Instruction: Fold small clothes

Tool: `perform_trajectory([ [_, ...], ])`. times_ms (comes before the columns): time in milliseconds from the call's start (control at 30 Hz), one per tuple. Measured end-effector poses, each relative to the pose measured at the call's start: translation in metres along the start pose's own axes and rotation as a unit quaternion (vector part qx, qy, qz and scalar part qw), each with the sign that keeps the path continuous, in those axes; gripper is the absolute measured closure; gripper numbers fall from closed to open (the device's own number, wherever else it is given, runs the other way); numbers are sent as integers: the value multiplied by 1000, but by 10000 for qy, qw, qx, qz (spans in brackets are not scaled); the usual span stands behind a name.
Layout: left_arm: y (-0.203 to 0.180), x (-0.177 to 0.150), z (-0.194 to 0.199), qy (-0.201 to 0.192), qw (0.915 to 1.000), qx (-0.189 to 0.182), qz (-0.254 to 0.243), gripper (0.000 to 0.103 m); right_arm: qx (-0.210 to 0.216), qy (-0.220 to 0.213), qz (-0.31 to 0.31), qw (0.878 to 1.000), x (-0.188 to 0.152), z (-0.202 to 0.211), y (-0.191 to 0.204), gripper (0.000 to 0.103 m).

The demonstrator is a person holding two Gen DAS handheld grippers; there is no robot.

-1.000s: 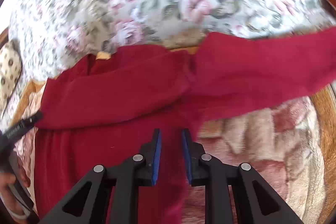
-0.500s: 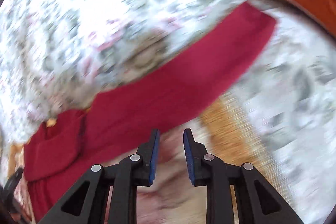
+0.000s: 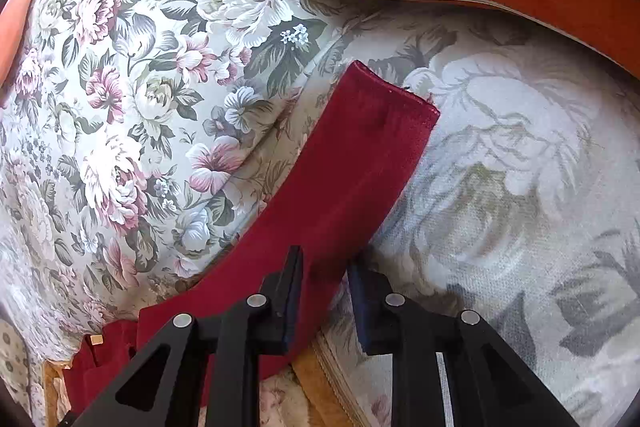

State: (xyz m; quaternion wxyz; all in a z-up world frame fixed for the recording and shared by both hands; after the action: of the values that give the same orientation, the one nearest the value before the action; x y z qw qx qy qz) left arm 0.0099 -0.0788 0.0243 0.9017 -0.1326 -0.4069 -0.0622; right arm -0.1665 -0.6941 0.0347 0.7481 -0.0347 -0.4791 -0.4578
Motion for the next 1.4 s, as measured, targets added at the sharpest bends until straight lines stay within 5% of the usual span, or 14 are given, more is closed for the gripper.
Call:
perform_trajectory([
  [233, 5, 3, 3, -17, 9998, -73, 161, 32, 437, -350, 276, 9981, 1, 33, 27, 97],
  [400, 16, 10, 11, -157, 9987, -125, 462, 32, 1347, -473, 906, 9856, 0, 79, 107, 97],
  [533, 28, 15, 18, -252, 9967, -213, 742, 32, 2120, -398, 1555, 9640, -25, 106, 195, 97],
  [767, 45, 23, 19, -329, 9887, -582, 1342, 32, 3080, 359, 2230, 9242, -137, 95, 331, 97],
  [900, 52, 23, 12, -217, 9866, -581, 1508, 32, 3208, 1702, 2337, 9019, -227, 49, 378, 95],
  [1000, 57, 22, 7, -72, 9807, -818, 1774, 32, 3167, 2461, 2335, 8858, -268, 33, 379, 90],
  [1167, 48, 21, 6, -4, 9780, -999, 1834, 31, 3312, 2196, 2024, 8951, -236, 50, 347, 88],
  [1400, 9, 19, 6, 20, 9862, -1159, 1185, 29, 3240, 1998, 1642, 9100, -202, 73, 294, 82],
])
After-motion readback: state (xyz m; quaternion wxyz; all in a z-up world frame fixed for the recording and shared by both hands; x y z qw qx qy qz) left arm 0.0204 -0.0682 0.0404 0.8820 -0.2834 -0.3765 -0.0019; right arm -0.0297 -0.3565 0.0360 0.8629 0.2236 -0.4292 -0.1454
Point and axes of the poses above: each gripper's, at about its wrist camera, not at the fingertips, and z roughly against the way its jaws point, y to its left, x to its top, the point moved 2 cm from there along -z, roughly the way its jaws point, and after that the axes turned 12 degrees about -y, right-handed, at the moved point
